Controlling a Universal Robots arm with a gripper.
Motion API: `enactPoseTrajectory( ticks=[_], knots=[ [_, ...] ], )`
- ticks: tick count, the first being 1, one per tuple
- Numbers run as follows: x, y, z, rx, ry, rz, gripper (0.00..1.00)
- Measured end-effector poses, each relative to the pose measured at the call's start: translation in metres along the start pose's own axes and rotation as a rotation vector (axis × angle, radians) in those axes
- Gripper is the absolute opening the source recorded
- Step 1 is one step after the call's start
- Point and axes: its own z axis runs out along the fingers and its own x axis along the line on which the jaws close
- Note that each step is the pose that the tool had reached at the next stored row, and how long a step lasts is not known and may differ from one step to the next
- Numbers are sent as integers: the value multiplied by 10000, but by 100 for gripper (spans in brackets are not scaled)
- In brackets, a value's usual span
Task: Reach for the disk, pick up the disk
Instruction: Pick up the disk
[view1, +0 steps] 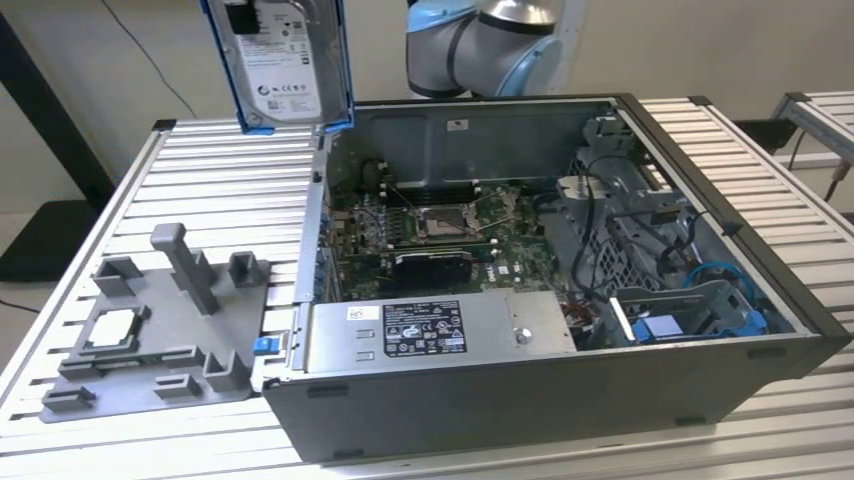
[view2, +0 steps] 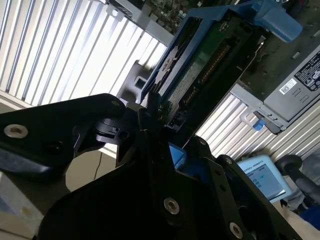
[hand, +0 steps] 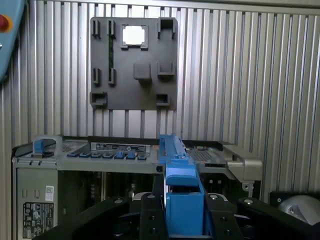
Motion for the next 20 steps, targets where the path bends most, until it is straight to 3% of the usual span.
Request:
enactPoseTrajectory(
  ticks=[5,20],
  knots=[
    [3,-147,0,-1,0,-21,0],
    [12,-702,1,-4,0,-93,0]
  ],
)
